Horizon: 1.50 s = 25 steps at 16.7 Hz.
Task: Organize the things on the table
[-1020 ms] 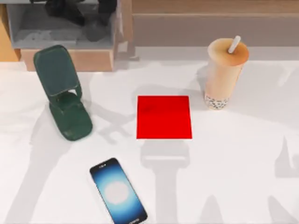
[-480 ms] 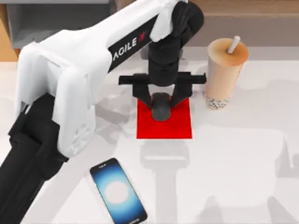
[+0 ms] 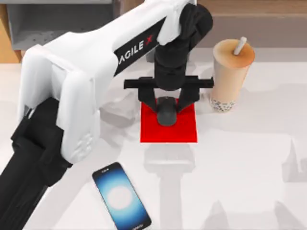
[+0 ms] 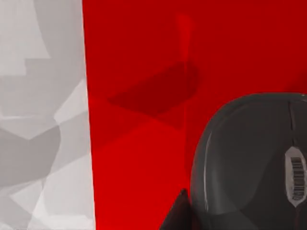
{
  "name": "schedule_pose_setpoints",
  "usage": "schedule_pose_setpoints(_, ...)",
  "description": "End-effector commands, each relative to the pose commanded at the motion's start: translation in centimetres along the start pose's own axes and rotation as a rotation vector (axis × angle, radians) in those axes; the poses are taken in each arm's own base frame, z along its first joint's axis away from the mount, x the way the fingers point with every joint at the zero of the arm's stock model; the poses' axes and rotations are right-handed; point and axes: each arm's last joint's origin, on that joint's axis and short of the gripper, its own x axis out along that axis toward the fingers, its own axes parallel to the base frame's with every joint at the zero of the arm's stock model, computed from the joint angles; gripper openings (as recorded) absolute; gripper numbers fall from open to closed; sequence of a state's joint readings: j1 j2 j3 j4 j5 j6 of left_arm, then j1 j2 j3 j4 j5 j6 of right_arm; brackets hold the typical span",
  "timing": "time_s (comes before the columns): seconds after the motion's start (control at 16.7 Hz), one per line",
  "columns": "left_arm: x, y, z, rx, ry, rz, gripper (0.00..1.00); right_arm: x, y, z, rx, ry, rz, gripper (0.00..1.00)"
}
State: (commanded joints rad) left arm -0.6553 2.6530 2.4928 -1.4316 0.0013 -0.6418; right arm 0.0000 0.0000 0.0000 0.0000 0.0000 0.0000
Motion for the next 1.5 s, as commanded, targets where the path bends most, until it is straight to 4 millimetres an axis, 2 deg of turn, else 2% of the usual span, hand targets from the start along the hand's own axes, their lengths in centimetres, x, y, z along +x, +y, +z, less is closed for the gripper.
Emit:
schedule_pose_setpoints(0.36, -0.2, -0.9, -2.4, 0.058, 0.07, 0.082, 0.0, 0.0, 0.0, 0.0, 0.0, 0.0, 0.0, 1.0)
schedule_pose_setpoints(0.72, 1.1, -0.3, 0.1, 0.001, -0.015, -0.011, 0.0, 0.0, 0.0, 0.0, 0.0, 0.0, 0.0, 1.0)
schedule_pose_setpoints(0.96, 1.1, -0.4, 0.1, -0.001, -0.016, -0.013, 0.0, 0.0, 0.0, 0.0, 0.0, 0.0, 0.0, 1.0)
schedule_pose_setpoints(1.5, 1.1, -0.4, 0.1, -0.001, -0.016, -0.013, 0.68, 0.0, 0.0, 0.0, 0.0, 0.0, 0.0, 1.0)
